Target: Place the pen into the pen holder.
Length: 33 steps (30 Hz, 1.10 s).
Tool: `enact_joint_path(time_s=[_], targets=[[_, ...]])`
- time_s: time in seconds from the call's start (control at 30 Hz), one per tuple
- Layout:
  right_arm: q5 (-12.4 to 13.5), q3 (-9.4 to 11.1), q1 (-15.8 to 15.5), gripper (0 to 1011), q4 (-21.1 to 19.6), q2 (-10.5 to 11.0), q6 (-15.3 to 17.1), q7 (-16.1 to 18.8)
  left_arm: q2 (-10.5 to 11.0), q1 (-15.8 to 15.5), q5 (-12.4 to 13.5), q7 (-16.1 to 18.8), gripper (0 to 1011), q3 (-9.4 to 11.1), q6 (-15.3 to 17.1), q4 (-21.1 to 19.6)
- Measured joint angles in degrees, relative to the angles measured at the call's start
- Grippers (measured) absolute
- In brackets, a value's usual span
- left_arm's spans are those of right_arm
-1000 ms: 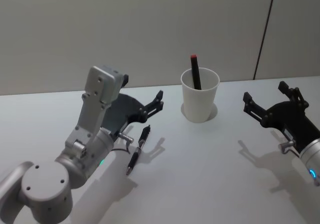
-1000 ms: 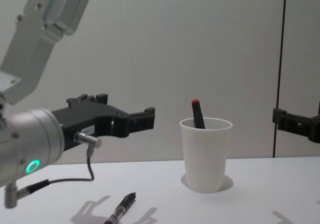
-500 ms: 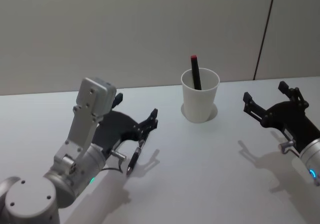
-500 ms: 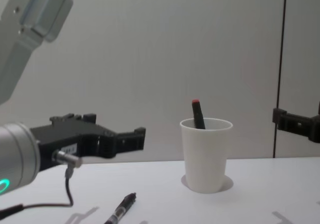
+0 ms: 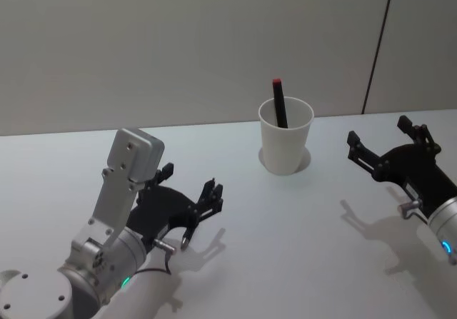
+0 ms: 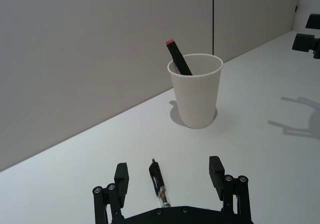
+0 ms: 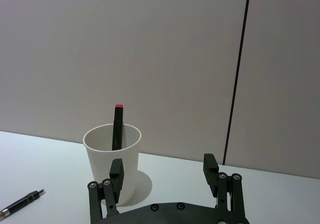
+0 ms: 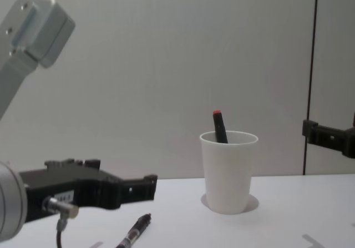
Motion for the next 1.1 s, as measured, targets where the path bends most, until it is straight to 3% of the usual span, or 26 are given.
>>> enact_joint_path(time_s=[0.37,1.1], targets=[[0.00,0.00,0.00,1001,0.00,0.00,0.00,0.00,-0.24,1.72,-2.94,2.15,1001,-0.07,3.72,-0.84],[0.00,0.00,0.00,1002,0.00,0.00,0.00,0.00,-3.43,0.96,-4.67,3.59,1001,0.03,8.85,1.38]])
